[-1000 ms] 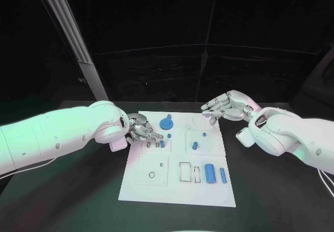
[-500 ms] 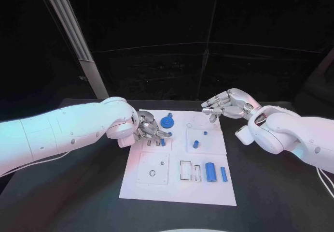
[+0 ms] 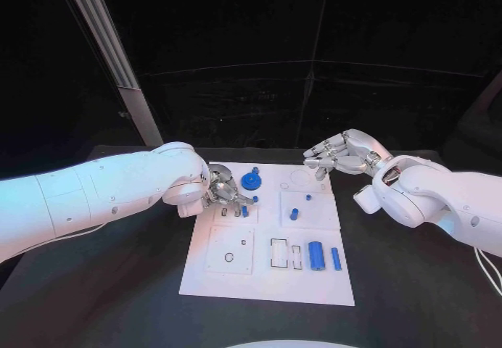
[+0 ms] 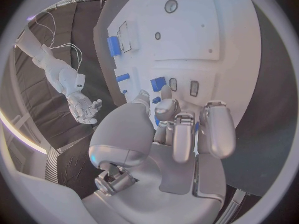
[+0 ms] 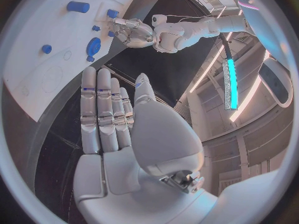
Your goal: Assemble the parts on the task board
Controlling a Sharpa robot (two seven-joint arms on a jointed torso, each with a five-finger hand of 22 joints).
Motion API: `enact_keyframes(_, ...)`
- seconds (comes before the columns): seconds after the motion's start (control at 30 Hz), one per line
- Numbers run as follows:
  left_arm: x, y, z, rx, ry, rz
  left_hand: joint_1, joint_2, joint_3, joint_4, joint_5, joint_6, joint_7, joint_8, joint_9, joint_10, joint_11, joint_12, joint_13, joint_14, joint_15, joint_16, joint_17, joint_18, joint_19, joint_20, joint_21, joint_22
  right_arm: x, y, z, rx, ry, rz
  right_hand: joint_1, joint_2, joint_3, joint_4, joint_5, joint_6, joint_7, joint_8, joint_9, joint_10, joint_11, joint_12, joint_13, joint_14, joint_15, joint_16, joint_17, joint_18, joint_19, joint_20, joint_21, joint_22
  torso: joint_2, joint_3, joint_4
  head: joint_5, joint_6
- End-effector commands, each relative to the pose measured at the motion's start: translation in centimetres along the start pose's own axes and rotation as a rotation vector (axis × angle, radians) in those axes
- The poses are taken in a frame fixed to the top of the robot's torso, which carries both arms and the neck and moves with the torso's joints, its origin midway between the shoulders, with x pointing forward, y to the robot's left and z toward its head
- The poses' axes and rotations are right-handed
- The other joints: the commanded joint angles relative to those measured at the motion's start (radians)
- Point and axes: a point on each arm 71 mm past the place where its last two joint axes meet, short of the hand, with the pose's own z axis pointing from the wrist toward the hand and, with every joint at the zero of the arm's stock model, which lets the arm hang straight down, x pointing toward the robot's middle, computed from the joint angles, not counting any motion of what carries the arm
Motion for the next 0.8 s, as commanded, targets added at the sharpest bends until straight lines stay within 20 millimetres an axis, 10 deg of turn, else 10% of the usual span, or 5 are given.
enact_keyframes(0.03,0.0,-0.2,0.1,-0.013,0.006,0.036,0.009,0.001,-0.004,-0.002,0.005,-0.006,0.0,0.005,0.003,-0.002,-0.002,0.001,0.002,0.104,-0.007,0.003,0.263,-0.015,0.006,-0.003,0.002,0.002,-0.1,0.1,0.1,-0.001,-0.009,0.002,-0.006,0.004,-0.007,0.001,0.007,-0.005,0.001,-0.006,-0.001,0.003,0.001,-0.005,-0.002,0.002,0.005,-0.004,-0.001,0.011,0.003,0.002,-0.005,-0.001,-0.001,-0.0003,0.0006,-0.002,-0.001)
enact_keyframes(0.8,0.5,-1.4,0.7,-0.022,0.052,0.096,0.043,0.011,0.012,-0.016,0.006,-0.014,-0.004,0.031,0.029,-0.004,-0.005,0.0,-0.003,0.104,-0.01,0.003,0.263,-0.015,0.005,-0.004,0.003,0.005,-0.3,-0.1,0.1,0.013,-0.018,-0.003,-0.01,0.01,-0.013,0.003,0.017,-0.01,0.004,-0.007,-0.001,-0.004,0.005,-0.013,-0.003,-0.004,0.009,-0.014,-0.002,0.011,-0.001,0.005,-0.012,-0.005,-0.001,0.0004,0.0011,-0.002,-0.013)
